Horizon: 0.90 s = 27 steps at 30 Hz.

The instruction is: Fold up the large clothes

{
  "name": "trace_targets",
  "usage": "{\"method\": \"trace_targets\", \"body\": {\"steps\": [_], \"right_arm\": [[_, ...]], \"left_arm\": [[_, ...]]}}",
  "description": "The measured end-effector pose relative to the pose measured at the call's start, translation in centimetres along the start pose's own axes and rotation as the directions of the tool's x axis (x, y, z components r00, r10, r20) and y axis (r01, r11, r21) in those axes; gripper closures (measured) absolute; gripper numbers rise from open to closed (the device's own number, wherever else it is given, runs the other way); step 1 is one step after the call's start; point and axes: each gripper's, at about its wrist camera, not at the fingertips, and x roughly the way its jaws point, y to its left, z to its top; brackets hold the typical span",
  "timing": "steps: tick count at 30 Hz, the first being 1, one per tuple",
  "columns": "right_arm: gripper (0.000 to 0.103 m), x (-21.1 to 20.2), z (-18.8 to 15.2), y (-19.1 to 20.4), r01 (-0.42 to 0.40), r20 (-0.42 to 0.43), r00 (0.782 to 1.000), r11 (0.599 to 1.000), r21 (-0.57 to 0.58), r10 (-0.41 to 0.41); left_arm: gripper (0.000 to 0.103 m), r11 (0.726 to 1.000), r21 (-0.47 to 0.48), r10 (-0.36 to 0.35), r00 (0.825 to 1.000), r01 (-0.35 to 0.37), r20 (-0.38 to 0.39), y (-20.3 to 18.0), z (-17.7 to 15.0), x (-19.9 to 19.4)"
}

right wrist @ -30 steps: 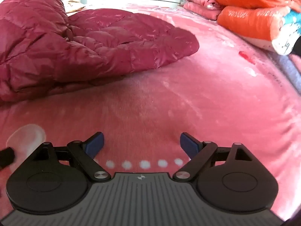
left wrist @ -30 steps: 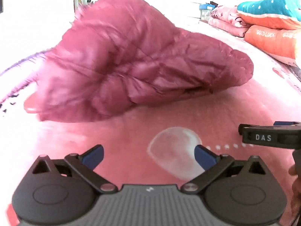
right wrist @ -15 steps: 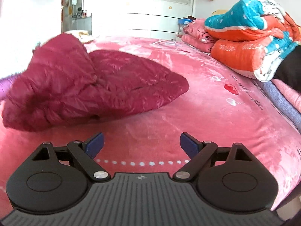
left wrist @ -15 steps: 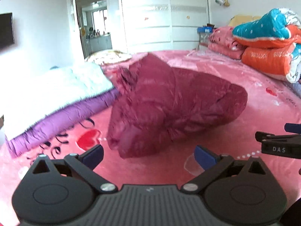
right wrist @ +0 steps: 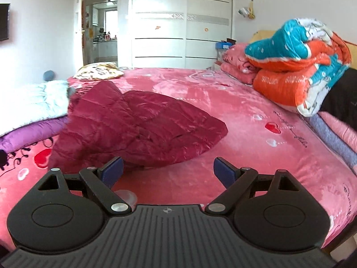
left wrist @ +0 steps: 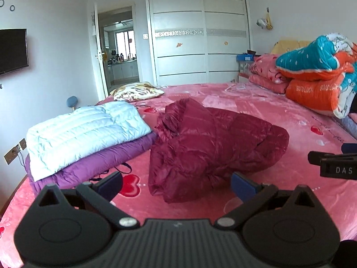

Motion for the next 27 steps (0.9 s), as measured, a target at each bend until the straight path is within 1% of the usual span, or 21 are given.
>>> {"method": "trace_targets", "body": {"steps": [8, 15, 23, 27], "right_arm": [[0.000, -2.8, 0.5, 1.8, -0.018, 0.033, 0.999, 0.999, -0.033, 0.019], [0.000, -3.8, 1.5, 1.4, -0.043, 0.056, 0.997, 0.998, -0.038, 0.045], [0.000, -3.7, 1.1, 2.3, -0.045, 0.078, 0.996, 0.998, -0.050, 0.049], [0.000, -3.5, 0.9, 2.9, -0.043, 0.072, 0.996, 0.997, -0.071, 0.048]], "left_arm": [[0.001, 1.000, -0.013, 0.009, 1.000, -0.008, 0.026, 1.0, 0.1, -1.6], [0.001, 0.999, -0.026, 0.026, 0.999, -0.025, 0.047, 1.6, 0.0, -2.3], [0.001, 0.998, -0.055, 0.035, 0.999, -0.033, 0.027, 2.6, -0.5, -1.8], [0.001, 0.997, -0.076, 0.033, 0.999, -0.032, 0.013, 3.1, -0.8, -1.5]]}}
